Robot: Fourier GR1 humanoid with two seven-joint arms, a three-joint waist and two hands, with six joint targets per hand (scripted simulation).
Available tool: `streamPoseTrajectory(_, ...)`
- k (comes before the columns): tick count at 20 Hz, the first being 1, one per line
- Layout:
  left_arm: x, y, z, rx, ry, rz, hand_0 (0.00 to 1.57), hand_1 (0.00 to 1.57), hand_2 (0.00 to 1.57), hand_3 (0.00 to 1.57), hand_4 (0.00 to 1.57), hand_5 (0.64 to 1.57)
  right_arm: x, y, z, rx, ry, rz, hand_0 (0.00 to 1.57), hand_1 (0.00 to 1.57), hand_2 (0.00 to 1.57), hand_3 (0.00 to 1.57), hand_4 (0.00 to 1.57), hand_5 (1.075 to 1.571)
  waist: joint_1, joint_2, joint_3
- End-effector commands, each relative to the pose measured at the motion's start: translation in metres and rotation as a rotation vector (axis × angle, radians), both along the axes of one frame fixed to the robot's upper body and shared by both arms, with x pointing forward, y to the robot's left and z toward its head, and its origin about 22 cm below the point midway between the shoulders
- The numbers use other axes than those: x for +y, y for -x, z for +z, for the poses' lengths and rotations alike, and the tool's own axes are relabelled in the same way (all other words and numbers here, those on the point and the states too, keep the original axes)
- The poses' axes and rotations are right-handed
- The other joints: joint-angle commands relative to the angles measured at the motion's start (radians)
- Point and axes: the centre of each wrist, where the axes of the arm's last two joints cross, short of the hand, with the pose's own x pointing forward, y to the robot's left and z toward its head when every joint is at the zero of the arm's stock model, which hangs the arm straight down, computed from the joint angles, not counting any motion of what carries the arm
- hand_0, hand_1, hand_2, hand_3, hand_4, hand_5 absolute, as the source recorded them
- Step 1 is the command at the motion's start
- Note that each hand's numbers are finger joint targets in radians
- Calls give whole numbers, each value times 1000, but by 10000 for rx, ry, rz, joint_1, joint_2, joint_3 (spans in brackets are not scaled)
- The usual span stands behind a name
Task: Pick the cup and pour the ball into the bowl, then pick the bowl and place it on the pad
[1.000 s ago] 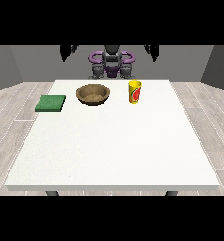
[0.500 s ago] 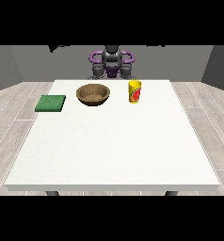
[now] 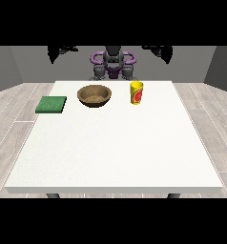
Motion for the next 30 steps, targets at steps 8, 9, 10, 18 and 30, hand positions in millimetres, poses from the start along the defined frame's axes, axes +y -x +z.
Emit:
streamPoseTrajectory(8, -36, -19, -79, -1108, -90, 611, 0, 0, 0, 0, 0, 1519, 13, -23, 12, -1476, 166, 631, 0, 0, 0, 0, 0, 1571, -705, 1715, -4)
streamPoseTrajectory(9, -47, -16, -89, -823, -182, 572, 0, 0, 0, 0, 0, 1520, 17, -16, -3, -1022, 211, 688, 0, 0, 0, 0, 0, 1571, -665, 1372, -1)
streamPoseTrajectory(10, -42, -15, -101, -784, -225, 552, 0, 0, 0, 0, 0, 1517, 4, -21, 14, -1167, -21, 660, 0, 0, 0, 0, 0, 1571, -782, 1428, -2)
streamPoseTrajectory(18, -38, -52, -112, -1391, -327, 966, 0, 0, 0, 0, 0, 1517, 4, -31, 3, -1635, 28, 774, 0, 0, 0, 0, 0, 1570, -852, 2139, -2)
streamPoseTrajectory(30, -52, -57, -144, -1456, -609, 1036, 0, 0, 0, 0, 0, 1526, -13, -35, -22, -1962, 72, 756, 0, 0, 0, 0, 0, 1571, -1036, 2613, -1)
